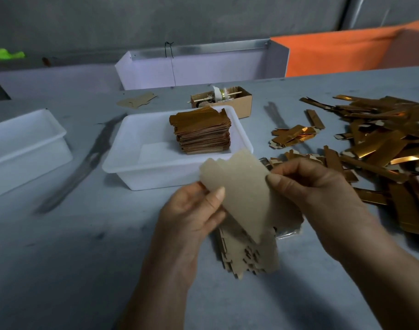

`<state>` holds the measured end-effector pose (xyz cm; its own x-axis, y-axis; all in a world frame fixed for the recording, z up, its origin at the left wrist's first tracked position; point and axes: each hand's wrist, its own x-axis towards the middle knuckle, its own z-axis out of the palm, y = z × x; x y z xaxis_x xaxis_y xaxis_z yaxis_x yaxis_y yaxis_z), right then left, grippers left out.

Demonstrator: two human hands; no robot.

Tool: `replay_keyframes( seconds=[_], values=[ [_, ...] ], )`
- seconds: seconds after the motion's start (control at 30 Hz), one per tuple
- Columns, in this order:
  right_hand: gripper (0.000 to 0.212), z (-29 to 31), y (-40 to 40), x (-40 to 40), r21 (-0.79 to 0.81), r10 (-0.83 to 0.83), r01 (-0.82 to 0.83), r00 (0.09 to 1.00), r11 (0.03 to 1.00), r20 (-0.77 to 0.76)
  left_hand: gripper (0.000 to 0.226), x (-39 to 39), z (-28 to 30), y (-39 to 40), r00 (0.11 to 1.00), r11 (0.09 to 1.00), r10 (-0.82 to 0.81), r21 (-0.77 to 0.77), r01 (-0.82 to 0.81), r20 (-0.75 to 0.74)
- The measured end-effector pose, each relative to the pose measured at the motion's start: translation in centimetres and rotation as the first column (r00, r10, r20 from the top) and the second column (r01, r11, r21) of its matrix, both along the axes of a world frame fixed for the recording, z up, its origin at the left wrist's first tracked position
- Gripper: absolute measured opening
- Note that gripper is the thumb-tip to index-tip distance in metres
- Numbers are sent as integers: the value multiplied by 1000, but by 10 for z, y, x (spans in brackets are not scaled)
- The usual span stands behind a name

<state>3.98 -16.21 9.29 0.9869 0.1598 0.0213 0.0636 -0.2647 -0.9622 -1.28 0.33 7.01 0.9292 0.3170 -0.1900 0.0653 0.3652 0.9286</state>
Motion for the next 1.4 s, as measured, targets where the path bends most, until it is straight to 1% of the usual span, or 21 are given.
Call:
replay_keyframes(
  seconds=[0.03, 0.07, 0.13, 0.2, 0.33, 0.4, 0.5, 0.53, 0.6, 0.67, 0.73, 0.77, 0.83, 0.9, 1.03, 1.1, 1.2, 1.3, 1.33, 1.37, 1.4],
  values=[
    [8, -4, 1, -3, 59, 18, -15, 998, 998, -65, 44, -2, -2, -6, 998, 994, -57, -92, 57, -7],
    [8, -8, 3, -6, 118, 52, -38, 992, 992, -118, 43, -3, -4, -12, 996, 991, -84, -109, 82, -17],
    [13, -15, 5, -12, 207, 111, -72, 977, 976, -184, 43, -2, -9, -21, 997, 998, -55, -34, 54, -47],
    [18, -20, 5, -14, 228, 120, -73, 972, 971, -201, 42, 0, -11, -22, 999, 1000, -12, 17, 13, -52],
    [13, -22, 4, -15, 260, 107, -58, 978, 964, -180, 34, -1, -9, -19, 998, 997, -45, 55, 47, -36],
    [12, -23, 4, -16, 238, 78, -39, 985, 970, -155, 29, -1, -9, -17, 998, 993, -55, 98, 59, -39],
    [10, -25, 5, -20, 166, 17, -2, 996, 986, -89, 6, -2, -10, -17, 999, 984, -13, 178, 19, -38],
    [8, -26, 5, -21, 121, -7, 14, 999, 993, -52, 4, -2, -10, -18, 999, 977, 10, 212, -2, -37],
    [7, -28, 5, -25, 1, -39, 39, 998, 999, 56, 4, -2, -11, -20, 998, 967, 43, 254, -32, -36],
    [7, -26, 7, -31, -124, -36, 63, 977, 990, 212, 5, 0, -12, -23, 996, 960, 83, 272, -71, -35],
    [9, -23, 10, -38, -201, 8, 66, 937, 977, 349, 7, 3, -15, -26, 992, 946, 126, 305, -113, -23],
    [13, -21, 12, -41, -211, 38, 45, 927, 976, 372, 6, 3, -15, -28, 992, 937, 128, 328, -116, -15],
    [21, -19, 16, -45, -160, 81, -28, 939, 987, 334, 6, 2, -16, -32, 996, 936, 90, 341, -84, -2],
    [21, -19, 19, -46, -82, 104, -85, 958, 993, 267, 9, 0, -16, -34, 1000, 950, 12, 311, -13, 5],
    [22, -22, 17, -42, -16, 79, -77, 972, 997, 219, 29, -3, -15, -27, 980, 944, -201, 267, 193, 1],
    [24, -23, 15, -40, -11, 66, -65, 983, 998, 171, 33, -5, -12, -26, 960, 912, -281, 308, 269, -4],
    [24, -21, 13, -40, -22, 73, -71, 991, 997, 114, 27, -7, -10, -25, 966, 882, -258, 411, 229, 15],
    [44, -22, 6, -36, -18, -39, 41, 995, 999, 88, 36, -10, -6, -26, 952, 860, -305, 428, 279, -8],
    [48, -23, 2, -34, 1, -58, 58, 997, 998, 53, 37, -11, -4, -26, 946, 854, -324, 423, 304, -26],
    [49, -22, 0, -31, 61, -33, 34, 999, 998, -12, 34, -11, -2, -26, 938, 847, -344, 418, 330, -43],
    [45, -21, -2, -28, 149, 30, -17, 996, 989, -85, 28, -12, 0, -27, 928, 840, -369, 408, 357, -53]
  ],
)
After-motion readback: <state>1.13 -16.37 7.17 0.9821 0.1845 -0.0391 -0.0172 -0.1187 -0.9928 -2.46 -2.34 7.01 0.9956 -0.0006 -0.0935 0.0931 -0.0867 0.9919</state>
